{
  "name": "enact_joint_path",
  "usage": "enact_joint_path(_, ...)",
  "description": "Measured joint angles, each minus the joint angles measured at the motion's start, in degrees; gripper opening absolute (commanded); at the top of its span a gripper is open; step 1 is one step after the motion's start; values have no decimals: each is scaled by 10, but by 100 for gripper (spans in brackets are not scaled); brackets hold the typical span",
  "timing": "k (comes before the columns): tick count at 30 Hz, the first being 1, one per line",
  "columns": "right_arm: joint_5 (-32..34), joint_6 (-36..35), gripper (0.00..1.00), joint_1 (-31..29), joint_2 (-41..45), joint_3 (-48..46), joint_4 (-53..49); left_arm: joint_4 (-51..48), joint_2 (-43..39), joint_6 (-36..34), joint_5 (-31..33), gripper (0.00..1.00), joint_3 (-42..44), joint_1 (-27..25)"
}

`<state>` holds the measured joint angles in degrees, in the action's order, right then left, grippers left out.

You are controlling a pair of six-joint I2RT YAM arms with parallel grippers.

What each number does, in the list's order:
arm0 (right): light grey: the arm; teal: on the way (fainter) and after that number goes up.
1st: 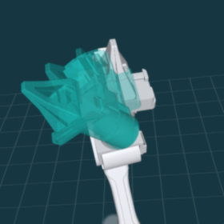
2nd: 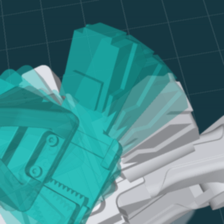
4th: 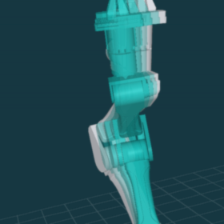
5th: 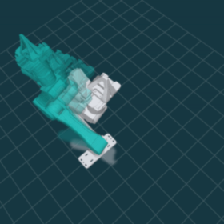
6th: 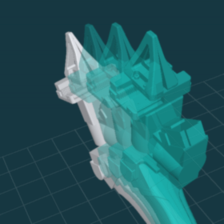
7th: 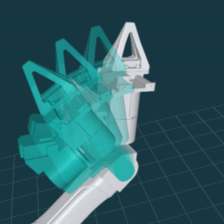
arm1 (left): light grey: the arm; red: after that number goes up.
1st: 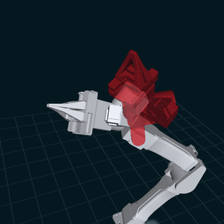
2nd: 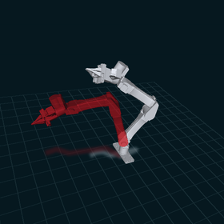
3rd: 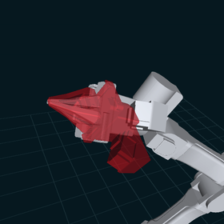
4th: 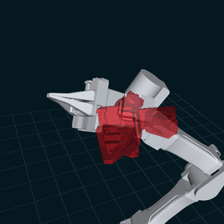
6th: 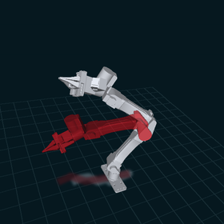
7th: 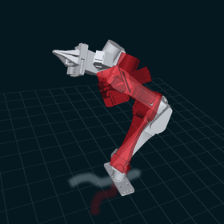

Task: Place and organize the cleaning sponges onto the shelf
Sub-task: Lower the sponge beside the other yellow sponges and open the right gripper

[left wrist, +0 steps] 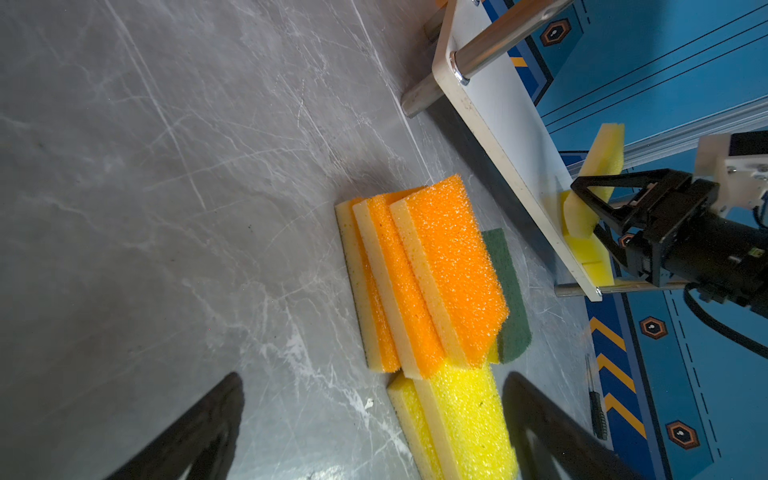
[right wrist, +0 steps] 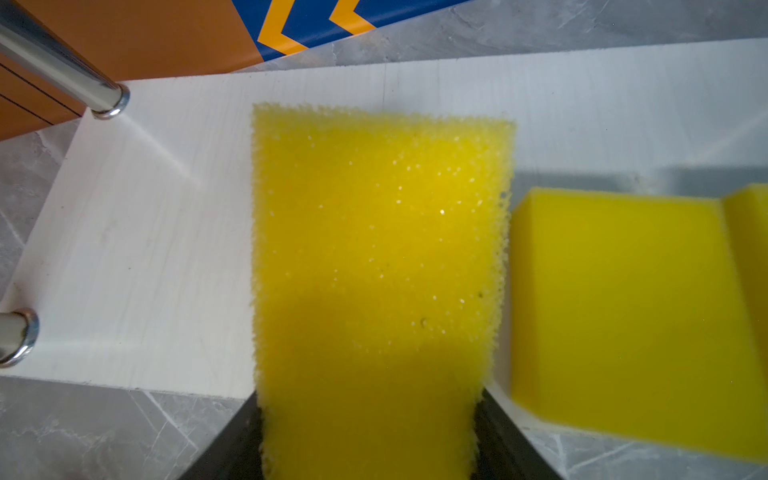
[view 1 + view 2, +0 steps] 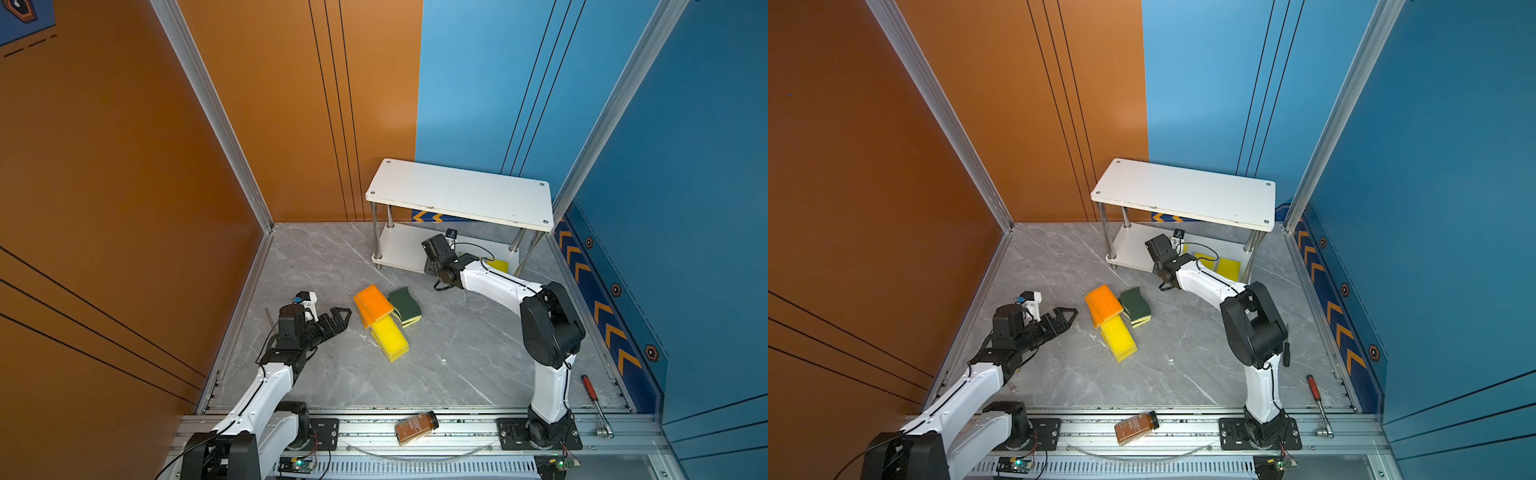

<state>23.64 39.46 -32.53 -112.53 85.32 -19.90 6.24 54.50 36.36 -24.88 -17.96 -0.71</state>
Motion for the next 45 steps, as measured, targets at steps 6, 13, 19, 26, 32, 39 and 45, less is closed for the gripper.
enact_joint_path(6,8,0,63,5,-5,7,-1,0,1,2,0,98,0,0)
enact_joint_path(13,11,0,63,8,-13,19,-1,0,3,2,0,98,0,0)
enact_joint_path(19,17,0,64,10,-22,22,-2,0,3,6,2,98,0,0)
enact_joint_path(26,21,0,64,11,-40,25,-5,0,4,8,4,98,0,0)
enact_joint_path(32,22,0,64,12,-46,31,-6,0,4,8,4,98,0,-1)
enact_joint_path(39,21,0,67,12,-49,35,-6,0,5,10,4,98,0,-1)
enact_joint_path(45,21,0,70,14,-64,39,-4,0,6,10,4,98,0,-1)
